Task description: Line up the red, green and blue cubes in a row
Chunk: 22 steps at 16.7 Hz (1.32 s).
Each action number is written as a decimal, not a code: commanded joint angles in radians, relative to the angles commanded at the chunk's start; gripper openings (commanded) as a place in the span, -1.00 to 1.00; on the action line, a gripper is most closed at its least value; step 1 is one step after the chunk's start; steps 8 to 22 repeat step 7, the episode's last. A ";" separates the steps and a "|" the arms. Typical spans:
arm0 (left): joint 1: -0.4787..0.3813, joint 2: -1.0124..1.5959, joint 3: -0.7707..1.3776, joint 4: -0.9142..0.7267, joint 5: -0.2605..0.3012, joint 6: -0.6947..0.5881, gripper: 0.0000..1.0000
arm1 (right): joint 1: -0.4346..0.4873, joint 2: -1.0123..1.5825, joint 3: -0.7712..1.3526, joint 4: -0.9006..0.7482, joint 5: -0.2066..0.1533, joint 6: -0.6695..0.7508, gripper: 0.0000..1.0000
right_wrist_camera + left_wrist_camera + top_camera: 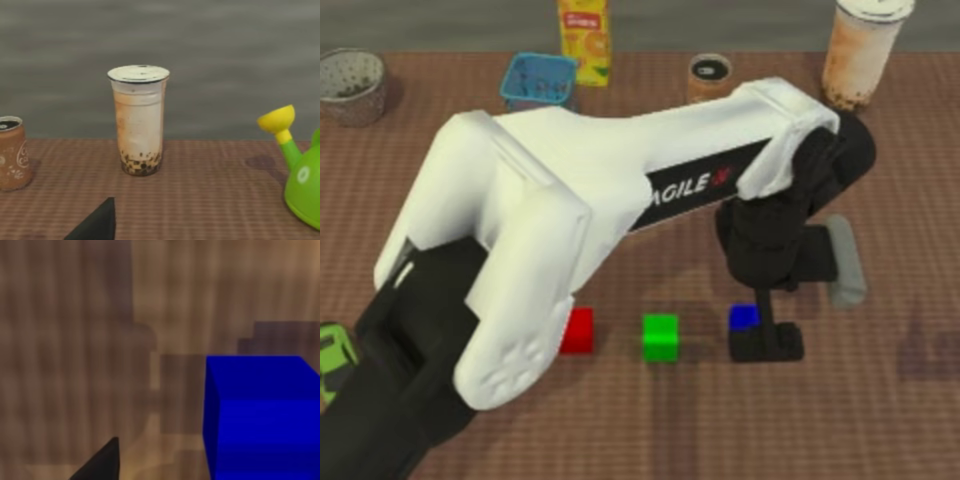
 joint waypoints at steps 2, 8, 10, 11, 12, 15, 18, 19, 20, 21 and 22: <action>0.007 -0.008 0.065 -0.079 0.000 -0.001 1.00 | 0.000 0.000 0.000 0.000 0.000 0.000 1.00; 0.016 -0.029 0.178 -0.210 -0.001 0.001 1.00 | 0.000 0.000 0.000 0.000 0.000 0.000 1.00; 0.016 -0.029 0.178 -0.210 -0.001 0.001 1.00 | 0.000 0.000 0.000 0.000 0.000 0.000 1.00; 0.016 -0.029 0.178 -0.210 -0.001 0.001 1.00 | 0.000 0.000 0.000 0.000 0.000 0.000 1.00; 0.016 -0.029 0.178 -0.210 -0.001 0.001 1.00 | 0.000 0.000 0.000 0.000 0.000 0.000 1.00; 0.016 -0.029 0.178 -0.210 -0.001 0.001 1.00 | 0.000 0.000 0.000 0.000 0.000 0.000 1.00; 0.016 -0.029 0.178 -0.210 -0.001 0.001 1.00 | 0.000 0.000 0.000 0.000 0.000 0.000 1.00; 0.016 -0.029 0.178 -0.210 -0.001 0.001 1.00 | 0.000 0.000 0.000 0.000 0.000 0.000 1.00; 0.016 -0.029 0.178 -0.210 -0.001 0.001 1.00 | 0.000 0.000 0.000 0.000 0.000 0.000 1.00; 0.016 -0.029 0.178 -0.210 -0.001 0.001 1.00 | 0.000 0.000 0.000 0.000 0.000 0.000 1.00; 0.016 -0.029 0.178 -0.210 -0.001 0.001 1.00 | 0.000 0.000 0.000 0.000 0.000 0.000 1.00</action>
